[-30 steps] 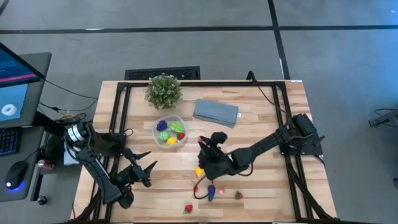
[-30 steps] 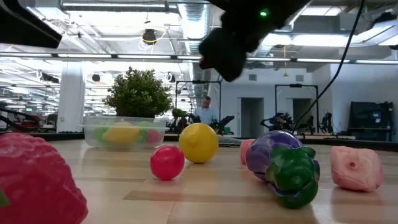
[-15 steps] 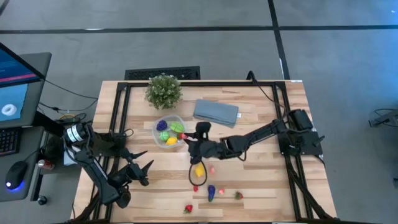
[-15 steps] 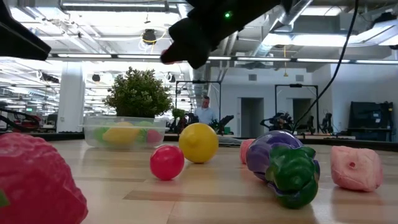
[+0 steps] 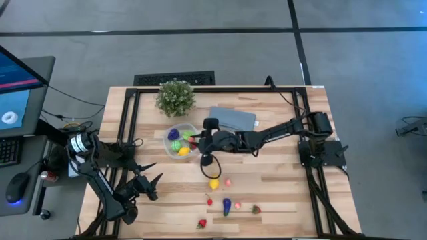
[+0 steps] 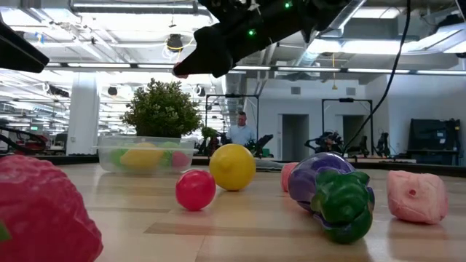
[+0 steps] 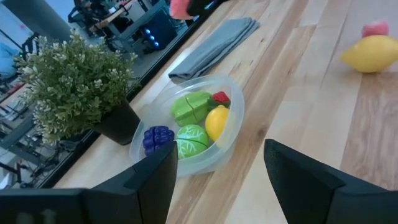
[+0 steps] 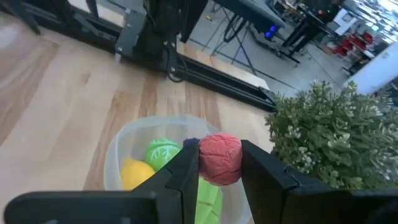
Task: Pick and placing Produce into tupperware
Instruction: Put the right peach into the transparent bin
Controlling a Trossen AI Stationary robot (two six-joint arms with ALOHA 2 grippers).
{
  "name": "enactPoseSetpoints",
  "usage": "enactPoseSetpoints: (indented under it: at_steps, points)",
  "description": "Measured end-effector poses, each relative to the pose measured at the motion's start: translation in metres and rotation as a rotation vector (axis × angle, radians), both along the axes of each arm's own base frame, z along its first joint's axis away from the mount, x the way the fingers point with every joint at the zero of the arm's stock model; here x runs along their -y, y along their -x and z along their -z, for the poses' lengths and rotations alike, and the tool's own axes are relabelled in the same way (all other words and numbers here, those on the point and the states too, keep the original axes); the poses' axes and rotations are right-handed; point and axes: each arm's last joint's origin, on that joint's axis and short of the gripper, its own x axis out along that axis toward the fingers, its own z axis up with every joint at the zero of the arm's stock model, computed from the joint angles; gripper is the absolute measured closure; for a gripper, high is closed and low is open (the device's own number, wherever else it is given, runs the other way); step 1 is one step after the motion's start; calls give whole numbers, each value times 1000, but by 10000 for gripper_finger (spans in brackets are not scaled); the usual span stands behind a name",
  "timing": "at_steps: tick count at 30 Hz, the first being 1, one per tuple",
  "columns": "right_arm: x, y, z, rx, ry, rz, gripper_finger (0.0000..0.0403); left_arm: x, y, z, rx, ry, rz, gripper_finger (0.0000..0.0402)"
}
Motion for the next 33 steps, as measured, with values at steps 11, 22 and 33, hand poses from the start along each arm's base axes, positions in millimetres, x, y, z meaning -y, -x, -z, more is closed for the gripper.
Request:
enactPoseSetpoints:
  at_steps: [11, 22, 33]
  points:
    - [18, -11, 20, 5, -40, -59, 272, 0, 0, 0, 2, -3, 2, 171]
    - [24, -48, 55, -42, -78, -62, 272, -1, 0, 0, -12, 1, -13, 171]
    - [36, -50, 60, -67, -174, -39, 270, 1, 3, 1, -20, 11, -13, 171]
